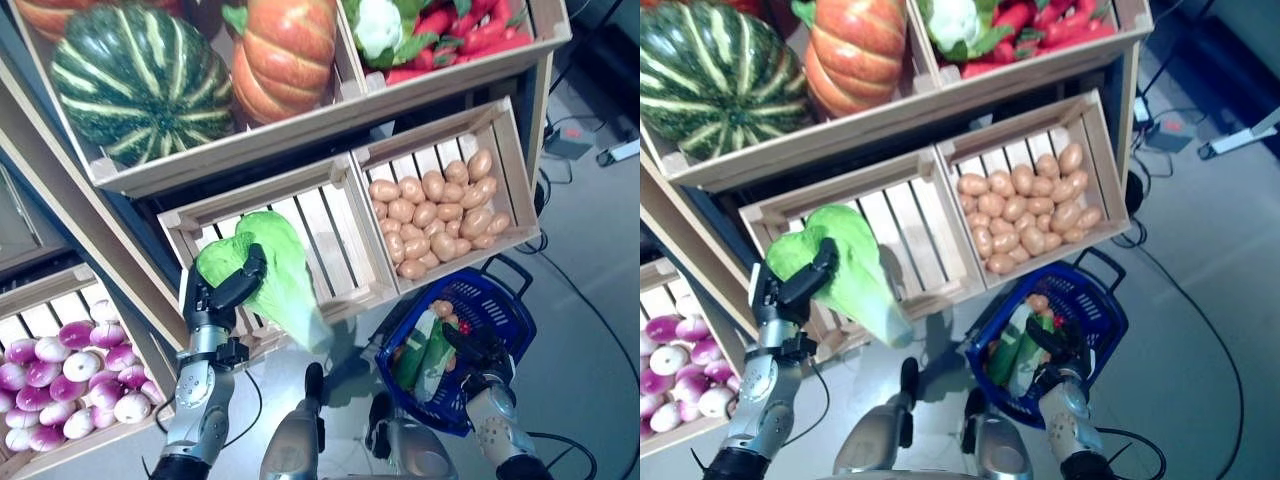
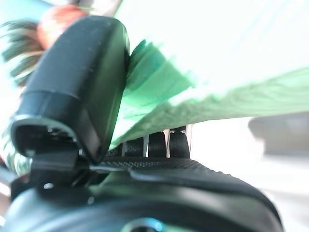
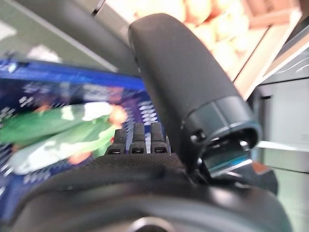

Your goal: Put vegetables into the basket

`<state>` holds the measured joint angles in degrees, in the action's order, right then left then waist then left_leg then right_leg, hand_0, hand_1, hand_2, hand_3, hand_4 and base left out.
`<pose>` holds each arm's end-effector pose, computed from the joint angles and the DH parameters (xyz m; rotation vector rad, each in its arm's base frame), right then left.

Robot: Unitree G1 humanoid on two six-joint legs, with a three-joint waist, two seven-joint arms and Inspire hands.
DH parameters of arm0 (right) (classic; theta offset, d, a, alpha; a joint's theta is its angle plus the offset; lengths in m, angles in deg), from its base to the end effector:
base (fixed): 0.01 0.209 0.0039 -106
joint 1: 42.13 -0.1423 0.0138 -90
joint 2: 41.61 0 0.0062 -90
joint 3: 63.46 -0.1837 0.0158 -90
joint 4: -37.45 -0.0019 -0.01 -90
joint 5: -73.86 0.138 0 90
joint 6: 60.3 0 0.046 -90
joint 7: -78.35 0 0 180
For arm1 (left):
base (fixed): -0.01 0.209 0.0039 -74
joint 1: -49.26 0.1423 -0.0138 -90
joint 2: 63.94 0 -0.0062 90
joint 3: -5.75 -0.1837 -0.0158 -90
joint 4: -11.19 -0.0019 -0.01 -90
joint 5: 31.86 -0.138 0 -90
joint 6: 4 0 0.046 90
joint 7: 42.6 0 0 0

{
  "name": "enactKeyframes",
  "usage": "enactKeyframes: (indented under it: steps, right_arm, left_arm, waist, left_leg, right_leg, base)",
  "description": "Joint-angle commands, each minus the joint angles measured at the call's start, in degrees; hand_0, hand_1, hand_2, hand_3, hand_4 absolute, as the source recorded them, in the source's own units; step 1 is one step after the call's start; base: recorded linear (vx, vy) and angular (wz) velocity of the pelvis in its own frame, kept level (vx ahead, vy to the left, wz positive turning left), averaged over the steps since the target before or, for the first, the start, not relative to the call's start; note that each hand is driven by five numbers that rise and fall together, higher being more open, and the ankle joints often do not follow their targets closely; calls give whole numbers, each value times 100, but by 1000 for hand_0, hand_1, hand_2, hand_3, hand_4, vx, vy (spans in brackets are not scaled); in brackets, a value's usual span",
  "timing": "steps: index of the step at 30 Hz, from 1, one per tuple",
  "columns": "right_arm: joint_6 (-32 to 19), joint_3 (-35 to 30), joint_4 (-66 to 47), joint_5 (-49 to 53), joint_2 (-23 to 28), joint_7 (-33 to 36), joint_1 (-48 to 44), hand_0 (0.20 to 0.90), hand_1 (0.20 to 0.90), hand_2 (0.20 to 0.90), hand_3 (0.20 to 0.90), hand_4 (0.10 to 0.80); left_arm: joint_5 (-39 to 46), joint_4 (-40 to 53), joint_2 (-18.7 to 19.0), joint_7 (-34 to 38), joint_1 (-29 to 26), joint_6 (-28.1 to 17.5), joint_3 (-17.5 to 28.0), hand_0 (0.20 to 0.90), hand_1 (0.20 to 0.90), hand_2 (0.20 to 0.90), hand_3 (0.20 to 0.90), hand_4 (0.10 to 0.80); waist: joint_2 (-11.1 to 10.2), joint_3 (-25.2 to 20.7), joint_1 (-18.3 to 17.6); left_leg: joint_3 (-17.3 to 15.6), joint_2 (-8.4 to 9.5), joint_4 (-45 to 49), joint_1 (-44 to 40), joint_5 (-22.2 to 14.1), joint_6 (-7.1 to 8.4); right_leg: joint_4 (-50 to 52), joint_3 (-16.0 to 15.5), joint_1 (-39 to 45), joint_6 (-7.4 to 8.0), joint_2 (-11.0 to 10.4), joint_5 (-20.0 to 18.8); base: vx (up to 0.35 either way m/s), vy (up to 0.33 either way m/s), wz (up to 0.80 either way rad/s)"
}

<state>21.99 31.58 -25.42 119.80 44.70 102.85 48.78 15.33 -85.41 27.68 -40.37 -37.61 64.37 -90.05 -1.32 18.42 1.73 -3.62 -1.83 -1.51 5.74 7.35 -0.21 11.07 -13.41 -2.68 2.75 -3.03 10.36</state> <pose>0.1758 -0.1965 -0.0346 0.4613 0.4577 -0.6140 0.1878 0.2055 0.0318 -0.5045 -0.1590 0.1378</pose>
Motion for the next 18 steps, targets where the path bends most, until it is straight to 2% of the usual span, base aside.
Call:
enactKeyframes:
  steps: [1, 5, 8, 12, 14, 15, 16, 17, 18]
  right_arm:
    - [-626, -164, -617, -607, 142, -551, 425, 900, 900, 900, 900, 800]
    - [-660, -169, -1054, -998, 165, -943, 537, 900, 900, 900, 900, 800]
    - [-746, -159, -1458, -1423, 361, -1584, 646, 900, 900, 900, 900, 800]
    - [-742, -196, -1762, -1487, 607, -2235, 691, 900, 900, 900, 900, 800]
    - [-499, -252, -2039, -1526, 855, -2839, 704, 900, 900, 900, 900, 800]
    - [-449, -258, -2094, -1528, 914, -2928, 713, 900, 900, 900, 900, 800]
    - [-226, -307, -2239, -1387, 1171, -3385, 713, 900, 900, 900, 900, 800]
    - [-163, -317, -2262, -1305, 1221, -3495, 708, 900, 900, 900, 900, 800]
    - [117, -326, -2308, -928, 1357, -3744, 689, 900, 900, 900, 900, 800]
  left_arm:
    - [1302, 842, -158, -947, -133, -103, 143, 300, 300, 300, 300, 400]
    - [2259, 962, -323, -1196, -97, 378, 163, 300, 300, 300, 300, 400]
    - [2994, 1098, -411, -1408, -103, 778, 205, 300, 300, 300, 300, 400]
    - [3007, 1166, -414, -1240, -125, 909, 262, 300, 300, 300, 300, 400]
    - [2887, 1207, -359, -1071, -115, 986, 291, 300, 300, 300, 300, 400]
    - [2875, 1203, -347, -1063, -116, 1000, 298, 300, 300, 300, 300, 400]
    - [2805, 1222, -279, -1036, -128, 1094, 338, 300, 300, 300, 300, 400]
    - [2772, 1229, -261, -1020, -129, 1117, 344, 300, 300, 300, 300, 400]
    - [2699, 1198, -194, -989, -159, 1148, 345, 300, 300, 300, 300, 400]
  waist:
    - [-151, -697, -44]
    - [-159, -859, -102]
    - [-181, -980, -171]
    - [-227, -1058, -205]
    - [-261, -1127, -224]
    - [-269, -1138, -223]
    - [-298, -1173, -219]
    - [-302, -1179, -218]
    - [-323, -1196, -213]
  left_leg:
    - [-149, 157, 221, -304, -798, 84]
    - [-182, 178, 91, -493, -828, 35]
    - [-241, 207, 17, -627, -888, -20]
    - [-289, 209, -66, -727, -903, -36]
    - [-300, 205, -156, -787, -887, -36]
    - [-300, 204, -170, -789, -880, -34]
    - [-305, 200, -205, -803, -871, -36]
    - [-306, 200, -208, -805, -872, -36]
    - [-319, 192, -214, -805, -868, -27]
  right_leg:
    - [-898, -23, 223, 34, -68, -991]
    - [-959, 36, 313, 73, -63, -1020]
    - [-990, 114, 348, 119, -70, -1034]
    - [-1047, 137, 386, 176, -90, -1078]
    - [-1122, 192, 409, 212, -83, -1129]
    - [-1136, 187, 412, 221, -87, -1140]
    - [-1157, 187, 417, 245, -86, -1156]
    - [-1156, 196, 414, 249, -83, -1156]
    - [-1160, 185, 410, 264, -86, -1170]
  base:
    - [78, 25, -4]
    - [49, 22, -5]
    - [10, 21, -10]
    - [-7, 7, -6]
    - [0, 0, 0]
    - [-8, -28, -4]
    - [-7, -26, -8]
    - [-15, -34, -7]
    - [-13, -21, -4]
